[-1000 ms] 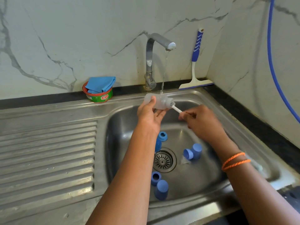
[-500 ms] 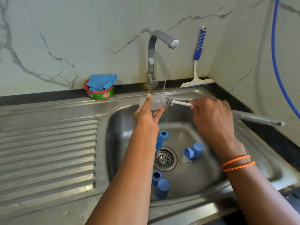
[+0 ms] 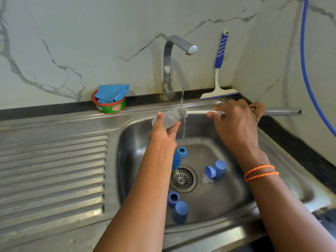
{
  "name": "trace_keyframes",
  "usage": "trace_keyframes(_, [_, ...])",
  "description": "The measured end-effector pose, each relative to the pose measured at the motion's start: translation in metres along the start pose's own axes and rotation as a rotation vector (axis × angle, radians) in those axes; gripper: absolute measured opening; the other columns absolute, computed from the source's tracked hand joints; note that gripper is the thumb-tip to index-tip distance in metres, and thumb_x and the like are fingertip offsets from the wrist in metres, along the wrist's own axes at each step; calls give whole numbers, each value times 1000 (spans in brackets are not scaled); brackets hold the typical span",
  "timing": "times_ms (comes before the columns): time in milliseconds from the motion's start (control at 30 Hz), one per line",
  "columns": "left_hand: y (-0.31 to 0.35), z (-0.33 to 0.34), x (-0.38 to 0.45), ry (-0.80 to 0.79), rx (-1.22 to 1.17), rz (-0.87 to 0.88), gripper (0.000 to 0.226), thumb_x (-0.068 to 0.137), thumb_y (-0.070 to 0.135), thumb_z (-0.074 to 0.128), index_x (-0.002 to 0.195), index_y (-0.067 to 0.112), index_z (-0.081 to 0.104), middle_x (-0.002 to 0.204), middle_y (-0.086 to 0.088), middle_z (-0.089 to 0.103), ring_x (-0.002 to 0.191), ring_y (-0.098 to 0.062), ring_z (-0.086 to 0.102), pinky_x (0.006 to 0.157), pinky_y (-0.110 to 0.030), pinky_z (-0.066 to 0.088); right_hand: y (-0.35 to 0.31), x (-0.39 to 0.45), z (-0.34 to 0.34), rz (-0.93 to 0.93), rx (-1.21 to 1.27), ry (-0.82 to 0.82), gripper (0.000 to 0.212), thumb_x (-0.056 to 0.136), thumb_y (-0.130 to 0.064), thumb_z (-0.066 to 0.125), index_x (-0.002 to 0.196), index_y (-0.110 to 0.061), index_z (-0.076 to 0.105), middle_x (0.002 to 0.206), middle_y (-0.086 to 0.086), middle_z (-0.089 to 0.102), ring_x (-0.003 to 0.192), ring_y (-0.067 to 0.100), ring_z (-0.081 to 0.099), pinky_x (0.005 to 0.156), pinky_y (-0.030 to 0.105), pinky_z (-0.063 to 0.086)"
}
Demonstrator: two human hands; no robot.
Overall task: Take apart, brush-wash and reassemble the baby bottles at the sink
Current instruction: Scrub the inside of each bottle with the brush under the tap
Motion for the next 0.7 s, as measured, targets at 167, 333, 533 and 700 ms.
trace_keyframes(167, [-4,1,0,1,20,-21,53,89,24,81,132,8,53,118,-23,59,107,-40,66,89,-56,61,6,1,-2,37,49,-3,16,97,-41,73,89,-27,78,83,-6,69,89,21,57,93,41,19])
trace_keyframes(333, [-5,-1,-5,-6,-50,-97,31,93,18,77,114,5,57,114,-23,59,116,-43,63,98,-57,57,4,4,0,31,-28,-4,22,98,-44,68,87,-28,77,82,-3,68,86,22,56,93,43,20])
trace_keyframes(533, [-5,2,-9,-1,-87,-124,35,93,16,76,119,5,56,114,-23,58,117,-44,62,99,-58,56,6,3,-2,46,-8,-1,19,98,-43,71,90,-27,79,84,-1,70,88,24,58,94,45,21])
trace_keyframes(700, [-5,1,-10,4,-90,-139,29,92,16,77,109,6,56,114,-23,59,115,-44,63,98,-58,56,6,4,0,54,-14,-7,19,98,-44,71,95,-28,81,85,0,71,87,22,57,94,45,21])
Point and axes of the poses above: each hand's wrist, its own x-axis towards the middle knuckle, its own z-axis out of the palm, y = z × x, the point moved 1 cm from there along x, towards the middle knuckle
